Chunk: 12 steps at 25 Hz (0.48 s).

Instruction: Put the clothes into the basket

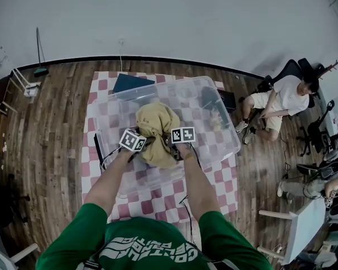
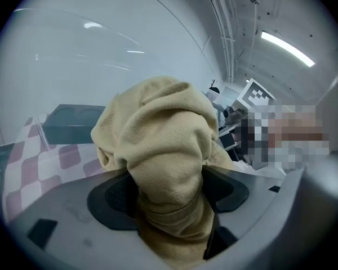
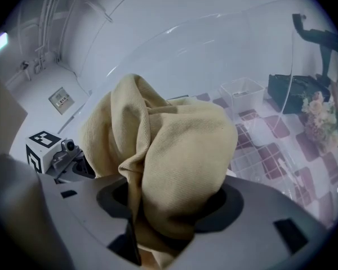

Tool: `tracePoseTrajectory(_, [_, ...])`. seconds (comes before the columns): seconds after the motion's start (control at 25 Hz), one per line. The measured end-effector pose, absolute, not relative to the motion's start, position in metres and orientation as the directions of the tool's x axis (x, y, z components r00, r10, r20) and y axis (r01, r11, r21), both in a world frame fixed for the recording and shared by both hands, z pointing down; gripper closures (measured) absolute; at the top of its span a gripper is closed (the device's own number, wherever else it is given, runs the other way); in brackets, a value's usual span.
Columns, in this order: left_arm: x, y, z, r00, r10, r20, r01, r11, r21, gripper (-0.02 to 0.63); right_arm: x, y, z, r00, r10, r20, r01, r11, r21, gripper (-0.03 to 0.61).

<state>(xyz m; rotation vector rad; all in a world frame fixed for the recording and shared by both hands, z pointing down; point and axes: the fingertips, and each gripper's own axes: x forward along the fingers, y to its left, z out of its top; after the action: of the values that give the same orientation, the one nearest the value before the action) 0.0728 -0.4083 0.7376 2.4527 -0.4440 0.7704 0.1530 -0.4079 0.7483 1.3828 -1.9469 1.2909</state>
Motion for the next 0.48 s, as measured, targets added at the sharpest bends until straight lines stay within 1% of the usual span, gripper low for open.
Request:
tracePoseTrajectory(0.2, [0.07,-0.411,0.736,0.781,-0.15,0.606,-0.46,-0.794,0.396,0.281,0.16,-0.409,0.745,-0.379,-0.502,0.777,-0.915,0.076,-0.397,0.309])
tracePoseTrajectory(0.32, [0.065,-0.412,0.731,0.76,-0.163,0.629,-0.477,-0.797,0.37,0.268,0.167,-0.408,0.742,-0.347,-0.502,0.792,-0.93,0.073,-0.361,0.281])
tracePoseTrajectory(0.48, [0.058,-0.416,0.727,0.735,-0.165,0.657,-0.481,-0.81,0.335,0.264,0.175,-0.407,0.736,-0.301,-0.511,0.805,-0.948,0.071,-0.309,0.263])
